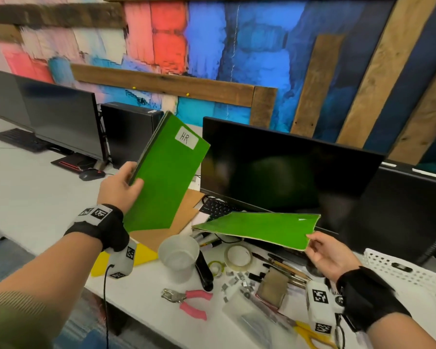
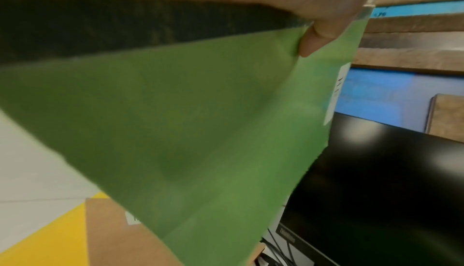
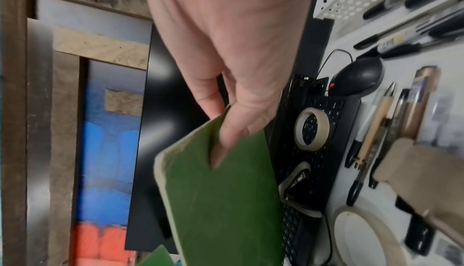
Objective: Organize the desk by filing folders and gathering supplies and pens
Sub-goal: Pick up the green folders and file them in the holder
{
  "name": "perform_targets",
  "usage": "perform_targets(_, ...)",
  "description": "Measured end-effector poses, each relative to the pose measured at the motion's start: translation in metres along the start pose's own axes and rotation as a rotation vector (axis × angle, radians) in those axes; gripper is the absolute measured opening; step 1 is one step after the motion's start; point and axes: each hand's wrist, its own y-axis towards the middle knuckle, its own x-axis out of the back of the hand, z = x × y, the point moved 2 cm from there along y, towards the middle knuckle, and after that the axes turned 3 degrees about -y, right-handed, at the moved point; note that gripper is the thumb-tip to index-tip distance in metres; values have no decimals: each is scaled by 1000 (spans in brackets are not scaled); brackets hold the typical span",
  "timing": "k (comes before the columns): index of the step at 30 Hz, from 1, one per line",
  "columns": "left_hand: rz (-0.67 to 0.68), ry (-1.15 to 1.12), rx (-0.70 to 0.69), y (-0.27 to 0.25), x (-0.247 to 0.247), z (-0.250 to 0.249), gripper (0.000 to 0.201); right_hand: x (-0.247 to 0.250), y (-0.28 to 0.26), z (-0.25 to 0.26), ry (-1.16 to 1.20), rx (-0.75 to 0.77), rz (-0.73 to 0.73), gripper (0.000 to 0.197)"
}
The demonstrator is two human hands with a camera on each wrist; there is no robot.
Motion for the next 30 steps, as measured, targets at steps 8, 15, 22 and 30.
perform_targets(8,11,-67,-113,-27,4,-46,24,33,-39,17,-145,113,121,26)
perform_targets(15,75,-105,-235,-39,-11,-88,23,64,-54,36,-469,272,55,34)
perform_targets(22,277,-91,-336,-61,-55,-133,31,86,-67,56,-549,340,-23,32)
perform_targets(30,586,-38,-350,-101,-112,-173,16,118,-67,72,-699,398,-117,29)
